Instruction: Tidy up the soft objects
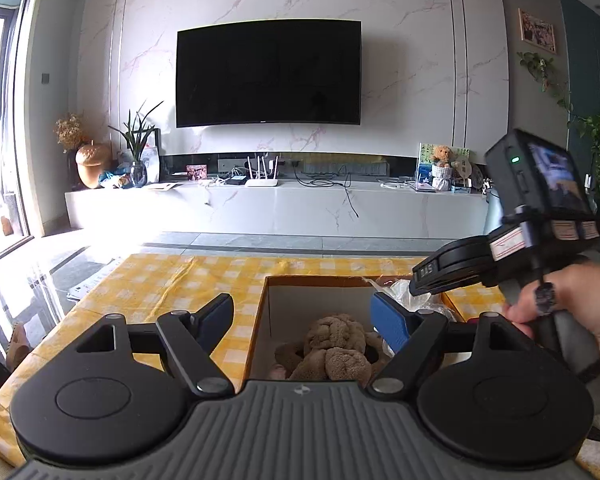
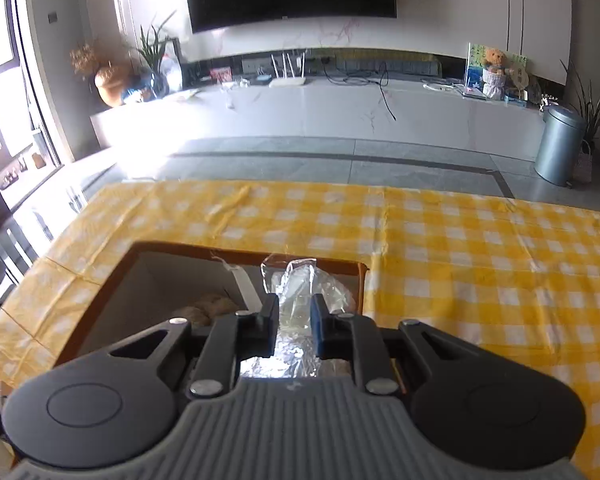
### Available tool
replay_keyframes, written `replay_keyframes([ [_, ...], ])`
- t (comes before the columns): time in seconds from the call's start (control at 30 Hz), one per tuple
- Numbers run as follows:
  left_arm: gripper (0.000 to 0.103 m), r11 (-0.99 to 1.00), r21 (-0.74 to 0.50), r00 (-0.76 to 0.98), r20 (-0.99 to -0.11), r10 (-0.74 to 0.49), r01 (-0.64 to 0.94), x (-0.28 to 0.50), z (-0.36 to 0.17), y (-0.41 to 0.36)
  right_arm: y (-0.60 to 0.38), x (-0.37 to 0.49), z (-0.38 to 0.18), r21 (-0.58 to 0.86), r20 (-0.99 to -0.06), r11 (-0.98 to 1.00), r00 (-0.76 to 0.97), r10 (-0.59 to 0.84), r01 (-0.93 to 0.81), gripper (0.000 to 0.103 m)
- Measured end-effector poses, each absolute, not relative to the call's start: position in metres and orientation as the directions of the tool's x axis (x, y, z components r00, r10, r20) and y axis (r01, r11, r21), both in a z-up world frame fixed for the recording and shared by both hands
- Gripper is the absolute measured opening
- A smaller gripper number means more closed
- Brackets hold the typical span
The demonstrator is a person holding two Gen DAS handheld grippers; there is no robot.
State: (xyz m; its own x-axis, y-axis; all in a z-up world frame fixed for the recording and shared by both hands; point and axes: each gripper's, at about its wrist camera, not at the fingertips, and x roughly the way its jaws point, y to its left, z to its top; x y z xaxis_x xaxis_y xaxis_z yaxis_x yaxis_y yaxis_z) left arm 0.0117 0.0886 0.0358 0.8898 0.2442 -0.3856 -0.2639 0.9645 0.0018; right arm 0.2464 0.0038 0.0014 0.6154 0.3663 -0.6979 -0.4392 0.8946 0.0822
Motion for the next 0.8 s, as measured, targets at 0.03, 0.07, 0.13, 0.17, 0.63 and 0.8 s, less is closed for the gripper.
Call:
replay_keyframes([
  [0.03,0.091,0.965,0.001,0.888,-0.39,0.243,-0.264,0.012,0.035,0.09,0.015,0.257,-0.011,0.019,-0.741,0.903,0.6,0.302,-0.43,0.013],
  [0.07,0.091,0.964,0.0,0.886,-0.394,0.243,-0.265,0.012,0.035,0.091,0.022,0.263,-0.02,-0.012,-0.765,0.904,0.586,0.266,-0.427,0.012],
  [0.13,0.091,0.963,-0.004,0.883,-0.402,0.244,-0.268,0.012,0.035,0.093,0.03,0.272,-0.033,-0.041,-0.802,0.904,0.554,0.224,-0.425,0.007],
  [0.17,0.091,0.963,-0.005,0.881,-0.406,0.244,-0.269,0.012,0.035,0.092,0.035,0.271,-0.038,-0.082,-0.81,0.895,0.553,0.196,-0.438,0.007],
  [0.63,0.09,0.965,-0.064,0.879,-0.431,0.201,-0.253,0.007,0.047,0.095,-0.015,0.251,0.011,0.122,-0.708,0.899,0.598,0.376,-0.42,0.024],
  [0.8,0.09,0.967,-0.073,0.895,-0.402,0.194,-0.242,0.006,0.059,0.09,-0.065,0.191,0.063,0.144,-0.562,0.877,0.691,0.454,-0.459,0.04],
])
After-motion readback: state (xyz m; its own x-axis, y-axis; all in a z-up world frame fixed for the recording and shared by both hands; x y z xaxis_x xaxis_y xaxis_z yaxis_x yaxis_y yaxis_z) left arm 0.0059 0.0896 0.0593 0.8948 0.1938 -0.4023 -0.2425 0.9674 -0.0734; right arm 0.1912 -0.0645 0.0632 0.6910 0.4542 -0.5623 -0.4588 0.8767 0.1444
